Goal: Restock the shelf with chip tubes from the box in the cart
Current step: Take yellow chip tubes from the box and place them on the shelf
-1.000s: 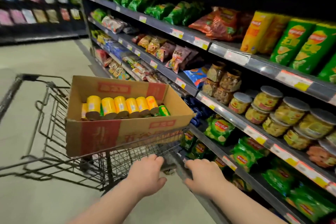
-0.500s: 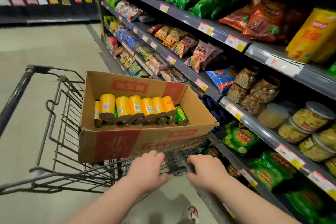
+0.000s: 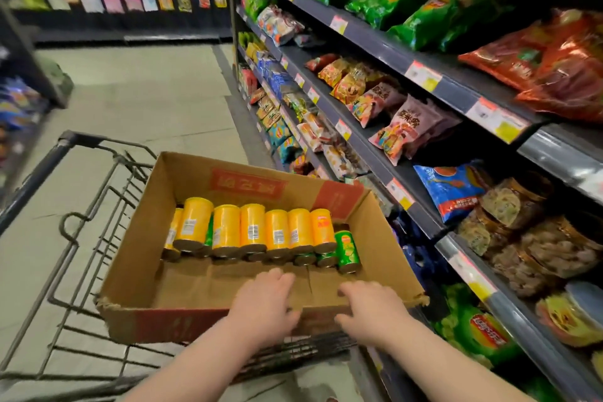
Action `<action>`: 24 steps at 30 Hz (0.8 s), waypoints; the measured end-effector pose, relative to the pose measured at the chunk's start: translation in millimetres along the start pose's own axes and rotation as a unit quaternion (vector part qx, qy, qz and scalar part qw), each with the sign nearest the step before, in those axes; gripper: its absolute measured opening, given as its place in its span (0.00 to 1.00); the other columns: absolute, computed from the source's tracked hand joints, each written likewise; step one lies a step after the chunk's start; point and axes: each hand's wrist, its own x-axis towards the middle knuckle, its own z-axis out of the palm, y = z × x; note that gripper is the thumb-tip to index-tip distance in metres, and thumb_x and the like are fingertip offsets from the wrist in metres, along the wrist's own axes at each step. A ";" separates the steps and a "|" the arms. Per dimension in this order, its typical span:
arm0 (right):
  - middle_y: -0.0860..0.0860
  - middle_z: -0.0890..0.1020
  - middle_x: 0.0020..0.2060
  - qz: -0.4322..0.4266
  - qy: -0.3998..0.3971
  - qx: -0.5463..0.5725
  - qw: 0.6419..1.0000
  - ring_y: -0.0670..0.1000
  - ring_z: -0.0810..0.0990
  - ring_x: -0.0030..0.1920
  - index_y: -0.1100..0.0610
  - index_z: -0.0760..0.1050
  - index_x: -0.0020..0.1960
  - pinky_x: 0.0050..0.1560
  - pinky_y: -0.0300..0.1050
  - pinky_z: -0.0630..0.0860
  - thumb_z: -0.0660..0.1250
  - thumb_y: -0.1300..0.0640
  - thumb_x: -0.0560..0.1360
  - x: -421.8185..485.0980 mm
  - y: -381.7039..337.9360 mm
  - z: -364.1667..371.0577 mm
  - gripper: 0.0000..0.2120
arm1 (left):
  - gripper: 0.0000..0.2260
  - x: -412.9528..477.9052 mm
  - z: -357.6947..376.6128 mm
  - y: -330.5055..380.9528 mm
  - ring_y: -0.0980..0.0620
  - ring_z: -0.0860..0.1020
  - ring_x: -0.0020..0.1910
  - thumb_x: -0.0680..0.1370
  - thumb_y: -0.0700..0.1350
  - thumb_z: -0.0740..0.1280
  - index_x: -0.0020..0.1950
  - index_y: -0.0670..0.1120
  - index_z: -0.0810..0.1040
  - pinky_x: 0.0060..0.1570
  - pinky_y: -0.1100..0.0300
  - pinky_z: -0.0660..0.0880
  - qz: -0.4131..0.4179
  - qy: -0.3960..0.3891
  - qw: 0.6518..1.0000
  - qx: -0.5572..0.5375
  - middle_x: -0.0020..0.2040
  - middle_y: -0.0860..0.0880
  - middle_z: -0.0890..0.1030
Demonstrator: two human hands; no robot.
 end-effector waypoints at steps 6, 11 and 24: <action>0.51 0.73 0.66 -0.024 -0.014 -0.008 1.000 0.56 0.71 0.65 0.49 0.65 0.70 0.64 0.51 0.67 0.61 0.46 0.77 55.2 55.5 -28.5 0.23 | 0.26 66.5 -5.1 25.1 0.51 0.68 0.68 0.77 0.57 0.62 0.73 0.51 0.63 0.65 0.54 0.70 -0.045 -0.010 0.999 -0.003 0.70 0.51 0.69; 0.52 0.74 0.65 -0.046 -0.037 -0.020 0.998 0.57 0.72 0.64 0.50 0.66 0.69 0.62 0.51 0.69 0.61 0.45 0.77 97.4 82.9 -39.2 0.22 | 0.26 101.7 -2.8 31.0 0.51 0.68 0.68 0.77 0.57 0.62 0.73 0.51 0.63 0.66 0.54 0.69 -0.077 -0.028 0.997 -0.003 0.70 0.52 0.68; 0.52 0.75 0.63 0.014 -0.116 0.046 0.992 0.56 0.75 0.60 0.51 0.68 0.67 0.57 0.49 0.73 0.61 0.48 0.76 191.9 92.4 -27.6 0.20 | 0.24 176.4 13.9 -6.7 0.51 0.71 0.65 0.76 0.57 0.64 0.70 0.52 0.66 0.62 0.56 0.71 -0.097 -0.101 0.989 -0.045 0.67 0.52 0.71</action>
